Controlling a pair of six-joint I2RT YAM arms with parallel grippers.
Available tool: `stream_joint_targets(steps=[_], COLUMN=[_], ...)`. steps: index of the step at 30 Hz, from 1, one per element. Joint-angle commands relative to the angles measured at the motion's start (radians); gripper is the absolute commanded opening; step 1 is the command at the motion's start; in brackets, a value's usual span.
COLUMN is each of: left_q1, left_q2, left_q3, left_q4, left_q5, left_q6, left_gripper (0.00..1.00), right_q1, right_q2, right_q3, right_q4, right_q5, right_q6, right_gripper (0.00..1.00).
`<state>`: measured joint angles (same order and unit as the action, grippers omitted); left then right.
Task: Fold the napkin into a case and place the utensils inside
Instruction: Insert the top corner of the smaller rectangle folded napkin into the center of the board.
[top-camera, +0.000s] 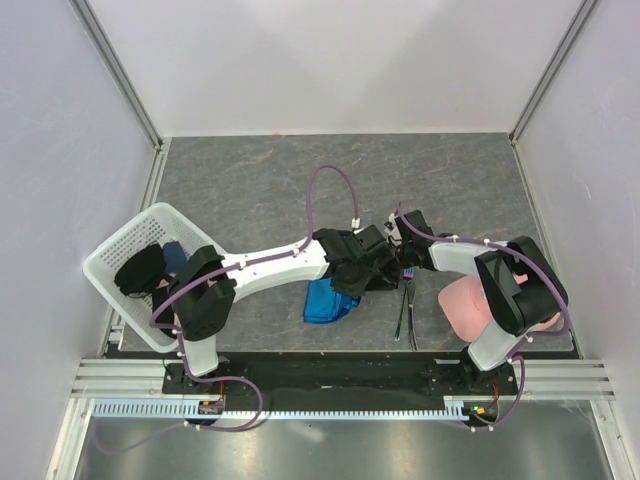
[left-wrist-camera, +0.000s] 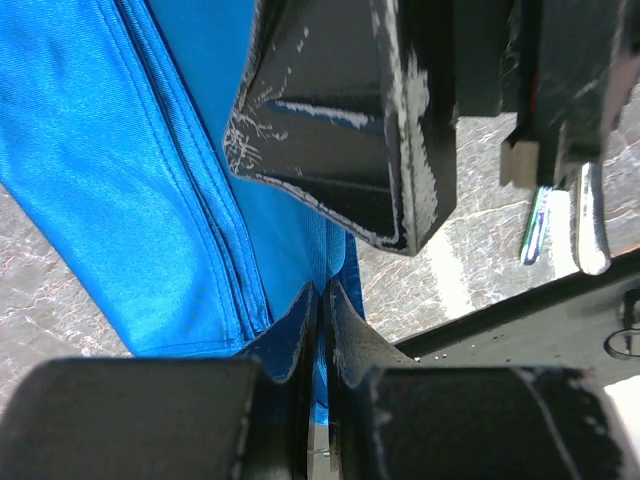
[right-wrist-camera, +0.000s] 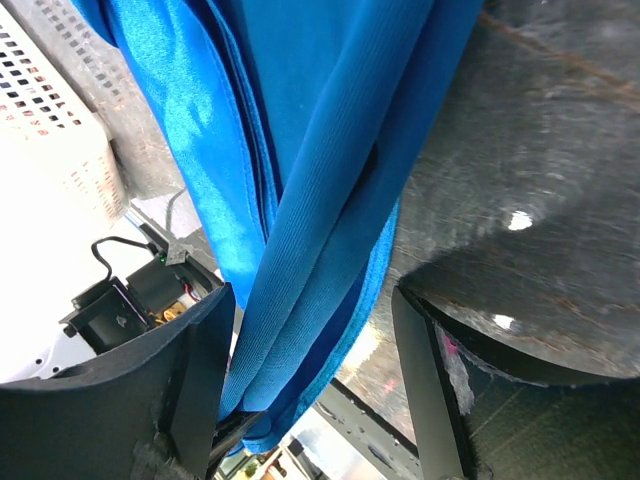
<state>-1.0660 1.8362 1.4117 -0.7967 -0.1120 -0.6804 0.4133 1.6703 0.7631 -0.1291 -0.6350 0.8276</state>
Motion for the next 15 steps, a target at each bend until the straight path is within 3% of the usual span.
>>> stream_joint_targets(steps=[1,15], left_q1=[0.012,0.02], left_q2=[-0.034,-0.038], left_q3=[0.001,0.003], left_q4=[0.025,0.025], left_q5=[0.021,0.044], left_q6=[-0.021,-0.016], left_gripper=[0.08,0.08], right_q1=[0.013,0.027], right_q2=[0.008,0.011], right_q3=[-0.019,-0.07], right_q4=[0.052,0.198], right_q5=[-0.014,-0.005], right_q6=[0.039,0.113], right_gripper=[0.72,0.72])
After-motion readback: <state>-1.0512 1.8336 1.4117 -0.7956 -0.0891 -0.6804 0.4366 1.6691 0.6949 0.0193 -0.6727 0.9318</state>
